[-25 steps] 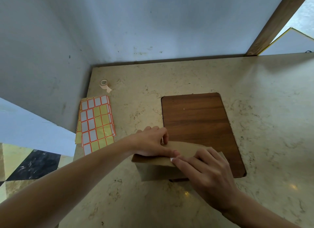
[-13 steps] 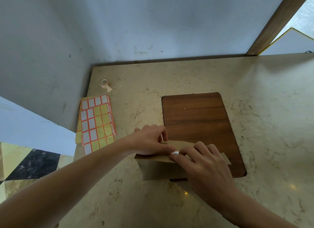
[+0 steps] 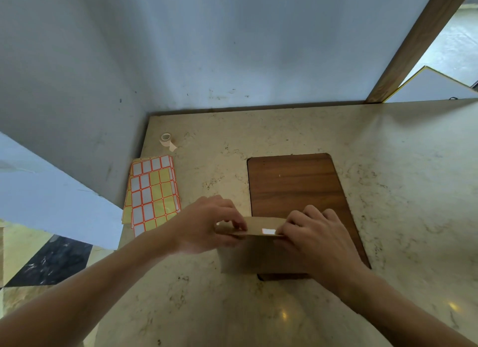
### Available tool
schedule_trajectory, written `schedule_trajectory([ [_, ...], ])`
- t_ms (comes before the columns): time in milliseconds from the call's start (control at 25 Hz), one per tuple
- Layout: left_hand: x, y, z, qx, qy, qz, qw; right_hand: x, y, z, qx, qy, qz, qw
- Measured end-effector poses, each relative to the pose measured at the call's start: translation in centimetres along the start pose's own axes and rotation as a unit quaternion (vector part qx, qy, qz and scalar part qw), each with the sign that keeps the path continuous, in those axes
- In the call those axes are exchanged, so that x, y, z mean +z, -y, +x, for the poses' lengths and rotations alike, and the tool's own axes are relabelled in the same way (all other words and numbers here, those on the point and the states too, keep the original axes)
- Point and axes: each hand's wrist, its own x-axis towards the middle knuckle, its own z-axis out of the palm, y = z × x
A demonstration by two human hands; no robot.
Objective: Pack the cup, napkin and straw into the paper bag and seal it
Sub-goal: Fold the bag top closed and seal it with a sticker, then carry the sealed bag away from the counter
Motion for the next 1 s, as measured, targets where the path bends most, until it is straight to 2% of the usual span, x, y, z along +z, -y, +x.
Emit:
schedule_trajectory([
  [80, 0.4, 0.3, -1.1, 0.013, -0.067, 0.03, 0.997, -0.8, -1.6, -0.6, 0.011, -0.005, 0.007, 1.0],
  [200, 1.4, 0.4, -2.3, 0.033, -0.155, 0.065, 0.985, -1.4, -3.4, -2.1, 0.079, -0.04, 0.057, 0.994],
  [360, 2.8, 0.8, -3.7, 0.034, -0.217, 0.075, 0.973, -0.6, -4.5, -3.1, 0.128, -0.07, 0.182, 0.972],
  [440, 3.4, 1.1, -4.1, 0.004, -0.248, 0.043, 0.968, 0.0, -5.0, -3.7, 0.164, -0.079, 0.269, 0.946],
  [560, 4.5, 1.1, -4.3, -0.054, -0.307, -0.041, 0.949, 0.7, -5.4, -4.4, 0.217, -0.105, 0.401, 0.884],
  [640, 5.1, 0.7, -4.2, -0.066, -0.337, -0.06, 0.937, 1.0, -5.2, -4.4, 0.236, -0.122, 0.449, 0.853],
  [720, 5.2, 0.4, -3.9, -0.072, -0.359, -0.07, 0.928, 1.0, -5.0, -4.1, 0.247, -0.137, 0.468, 0.838],
  [880, 4.4, -0.1, -3.3, -0.087, -0.385, -0.081, 0.915, 0.3, -5.1, -3.1, 0.226, -0.156, 0.455, 0.847],
  [1000, 2.8, -0.8, -2.9, -0.078, -0.401, -0.107, 0.907, -1.5, -5.5, -1.9, 0.205, -0.186, 0.482, 0.831],
])
